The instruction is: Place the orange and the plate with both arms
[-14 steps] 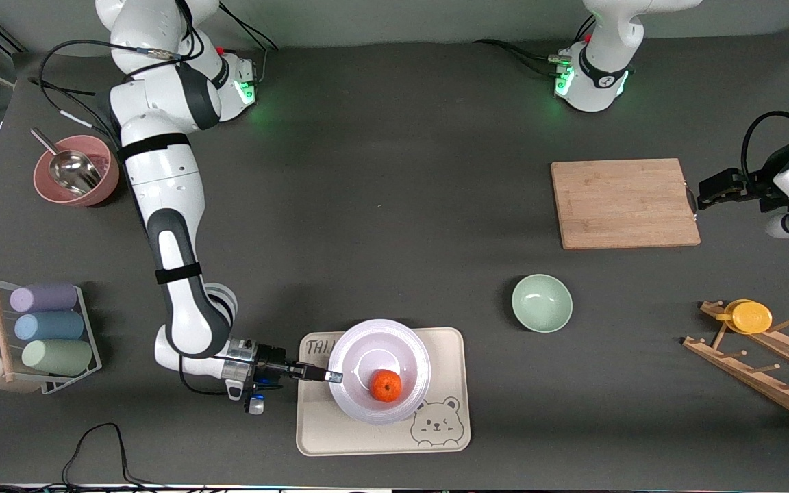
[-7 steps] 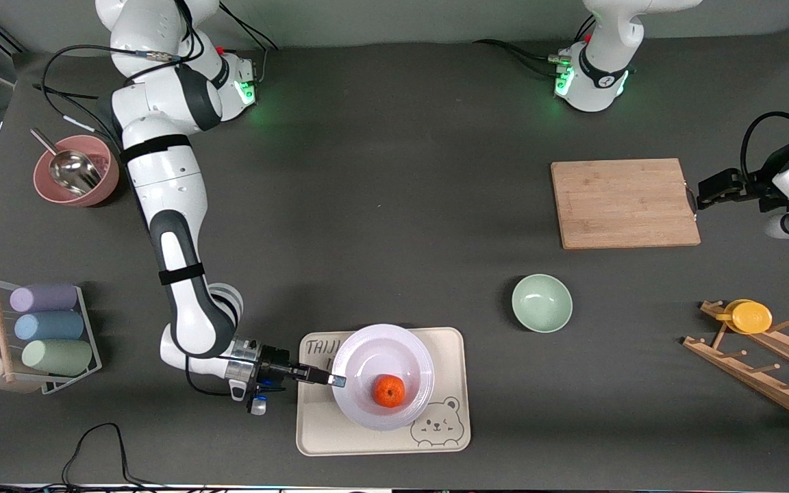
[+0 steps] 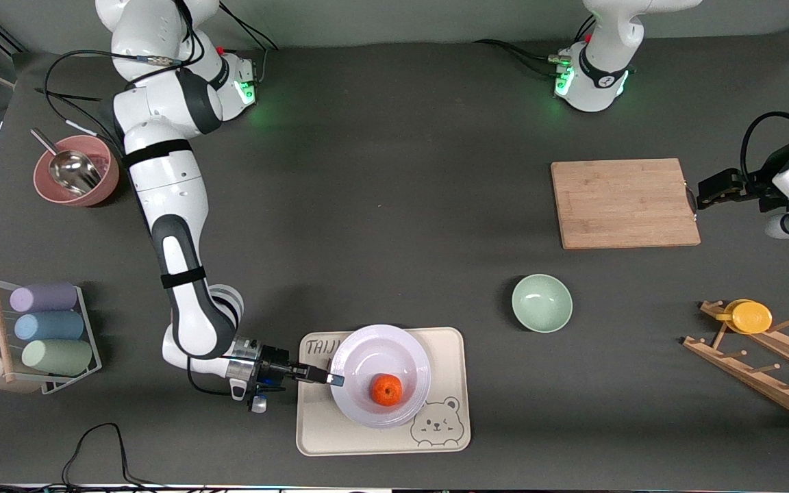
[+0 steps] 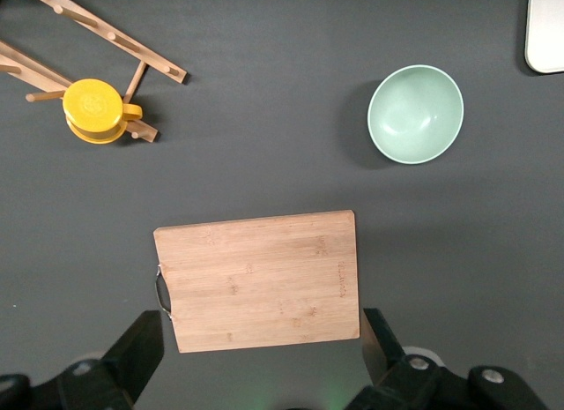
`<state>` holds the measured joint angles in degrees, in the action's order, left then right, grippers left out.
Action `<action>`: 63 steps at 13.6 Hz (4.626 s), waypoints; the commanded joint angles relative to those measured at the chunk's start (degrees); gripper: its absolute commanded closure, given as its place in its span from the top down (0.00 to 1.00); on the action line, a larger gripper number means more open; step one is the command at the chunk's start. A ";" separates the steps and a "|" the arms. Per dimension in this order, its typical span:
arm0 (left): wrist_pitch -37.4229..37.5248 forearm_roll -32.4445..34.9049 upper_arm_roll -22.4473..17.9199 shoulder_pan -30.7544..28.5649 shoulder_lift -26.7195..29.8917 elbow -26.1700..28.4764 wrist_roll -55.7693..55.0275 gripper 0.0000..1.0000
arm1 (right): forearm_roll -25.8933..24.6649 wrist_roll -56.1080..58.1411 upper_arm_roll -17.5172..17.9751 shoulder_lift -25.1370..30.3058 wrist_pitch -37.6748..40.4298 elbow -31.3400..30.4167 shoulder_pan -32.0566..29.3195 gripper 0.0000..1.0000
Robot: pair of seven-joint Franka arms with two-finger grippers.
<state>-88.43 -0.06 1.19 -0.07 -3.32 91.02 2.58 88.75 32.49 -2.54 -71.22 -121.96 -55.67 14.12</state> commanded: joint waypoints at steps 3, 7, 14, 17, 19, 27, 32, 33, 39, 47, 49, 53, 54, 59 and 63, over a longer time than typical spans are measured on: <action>0.27 0.50 -0.84 1.04 0.86 0.74 0.49 1.00 | -0.42 -0.05 0.78 -1.20 -0.56 3.11 -0.50 0.00; 0.27 0.50 -0.84 1.13 0.86 0.74 0.49 1.00 | -0.59 -1.11 0.69 -0.76 -0.99 3.02 -0.41 1.00; 0.36 0.42 -0.75 1.13 0.95 0.65 0.49 1.00 | -0.94 -2.43 0.34 -0.23 -0.91 3.02 -0.41 1.00; 0.45 0.50 -0.84 1.13 0.95 0.65 0.41 1.00 | -1.38 -2.60 -0.53 0.64 -0.56 2.93 -0.50 1.00; 0.45 0.42 -0.75 1.13 0.95 0.65 0.49 1.00 | -5.92 -6.10 -2.02 2.22 0.40 2.93 -0.50 1.00; 0.36 0.42 -0.75 1.21 0.95 0.65 0.14 1.00 | -23.41 -17.87 -4.14 14.85 10.51 -2.76 -3.49 1.00; 0.36 0.50 -0.75 1.13 0.95 0.65 0.32 1.00 | -37.55 -19.04 -5.45 31.55 11.92 -20.68 -2.62 1.00; 0.36 0.42 -0.75 1.21 0.95 0.74 0.14 1.00 | -42.64 -19.13 -5.54 34.45 11.92 -23.06 -2.52 1.00; 0.36 0.42 -0.75 1.21 0.86 0.74 0.14 1.00 | -65.76 -24.72 -6.07 50.10 12.36 -38.36 -2.35 1.00; 0.27 0.42 -0.75 1.30 0.86 0.74 0.14 1.00 | -86.90 -31.00 -7.64 63.92 28.08 -38.65 -1.64 1.00; 0.27 0.42 -0.75 1.30 0.86 0.65 0.14 1.00 | -86.38 -31.61 -9.14 63.75 33.35 -34.44 -1.90 1.00; 0.27 0.42 -0.75 1.30 0.86 0.65 0.14 1.00 | -88.13 -31.43 -9.41 63.93 36.79 -31.70 -1.64 1.00; 0.27 0.42 -0.75 1.30 0.86 0.65 0.14 1.00 | -88.22 -31.43 -9.33 64.01 37.14 -31.52 -1.47 1.00; 0.27 0.42 -0.75 1.39 0.86 0.56 0.05 1.00 | -88.31 -31.52 -8.80 65.42 37.24 -30.20 -0.59 1.00; 0.36 0.42 -0.75 1.48 0.77 0.56 -0.91 1.00 | -88.57 -30.91 -2.00 68.22 37.85 -33.27 -8.35 1.00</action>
<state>-88.42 -0.06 1.19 0.33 -3.32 91.08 2.46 1.42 1.95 -10.41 -5.84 -84.97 -86.45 12.22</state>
